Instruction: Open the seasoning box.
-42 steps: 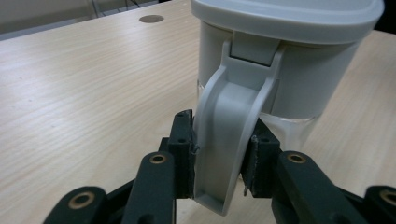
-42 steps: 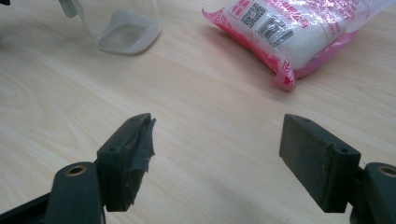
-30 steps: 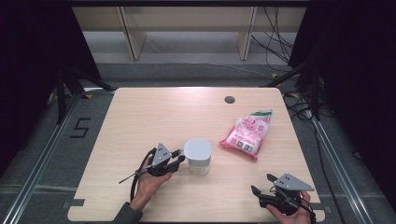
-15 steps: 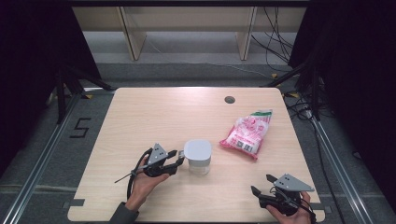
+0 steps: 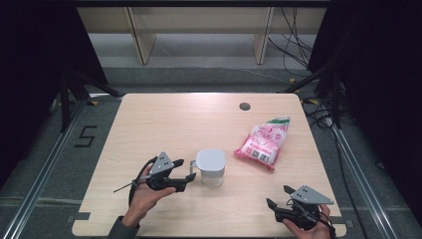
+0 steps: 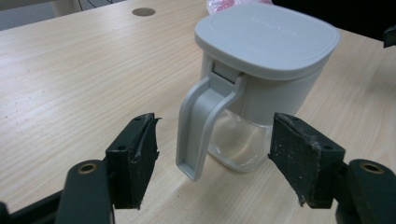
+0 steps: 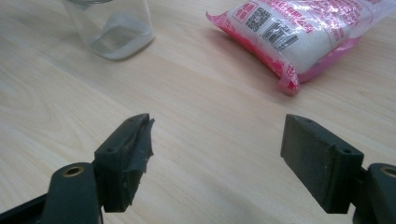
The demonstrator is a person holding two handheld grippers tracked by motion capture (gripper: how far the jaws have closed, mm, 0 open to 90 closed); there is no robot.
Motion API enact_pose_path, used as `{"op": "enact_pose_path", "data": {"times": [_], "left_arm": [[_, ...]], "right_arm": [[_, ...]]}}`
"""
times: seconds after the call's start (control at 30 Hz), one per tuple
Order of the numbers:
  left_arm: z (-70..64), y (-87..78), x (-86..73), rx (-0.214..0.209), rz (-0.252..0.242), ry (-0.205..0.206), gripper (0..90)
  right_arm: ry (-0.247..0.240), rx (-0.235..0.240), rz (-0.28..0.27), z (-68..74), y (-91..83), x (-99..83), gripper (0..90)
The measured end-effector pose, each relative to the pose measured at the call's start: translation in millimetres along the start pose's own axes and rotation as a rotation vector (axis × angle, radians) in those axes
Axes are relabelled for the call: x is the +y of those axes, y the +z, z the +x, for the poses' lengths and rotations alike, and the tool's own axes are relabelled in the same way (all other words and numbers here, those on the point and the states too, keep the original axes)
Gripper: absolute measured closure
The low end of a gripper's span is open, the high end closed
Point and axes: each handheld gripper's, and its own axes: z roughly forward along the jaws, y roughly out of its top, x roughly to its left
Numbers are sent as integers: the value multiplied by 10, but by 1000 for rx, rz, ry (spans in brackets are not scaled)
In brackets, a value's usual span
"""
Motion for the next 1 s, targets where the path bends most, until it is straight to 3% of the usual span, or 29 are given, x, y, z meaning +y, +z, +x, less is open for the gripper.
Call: {"op": "enact_pose_path", "data": {"times": [0.1, 0.23, 0.33, 0.43, 0.5, 0.53, 0.57, 0.63, 0.67, 0.7, 0.73, 0.77, 0.87, 0.9, 0.93, 1.0], "left_arm": [[2, -23, 21, -1, -8, 0, 285], [-9, -86, 76, 12, -36, -30, 228], [-3, -113, 103, 20, -43, -22, 221], [-3, -151, 136, 28, -69, -11, 310], [-10, -181, 157, 39, -83, 5, 429], [-13, -192, 167, 34, -90, 4, 429], [-16, -203, 179, 31, -101, 10, 521], [-39, -209, 205, 20, -117, 19, 551], [-49, -215, 223, 20, -117, 34, 587], [-62, -212, 240, 17, -124, 42, 672], [-73, -201, 257, 11, -133, 52, 672], [-101, -185, 294, 24, -131, 71, 733], [-111, -147, 319, 12, -140, 78, 781], [-112, -133, 327, 16, -135, 84, 791], [-113, -113, 330, 14, -138, 81, 803], [-101, -68, 348, 1, -142, 68, 820]], "right_arm": [[-13, -5, -6, -12, 1, 0, 254], [-9, -4, 1, -11, 3, -1, 251], [-10, -7, 3, -15, 3, -2, 251], [13, 9, 14, -12, 4, -6, 251], [10, 1, 13, -19, 1, -6, 251], [10, 1, 13, -19, 1, -6, 251], [39, -3, 9, 4, -1, -11, 251], [41, -2, 7, -3, -1, -12, 251], [18, 1, 4, -26, 6, -11, 251], [21, 0, 15, -27, 0, -11, 251], [21, 0, 15, -27, 0, -11, 251], [22, -1, 15, -29, 2, -12, 251], [13, -8, 12, -34, 7, -15, 251], [36, -8, 18, -15, -2, -15, 251], [21, -12, 13, -26, 8, -17, 251], [45, -4, 22, -4, 0, -18, 249]]}}
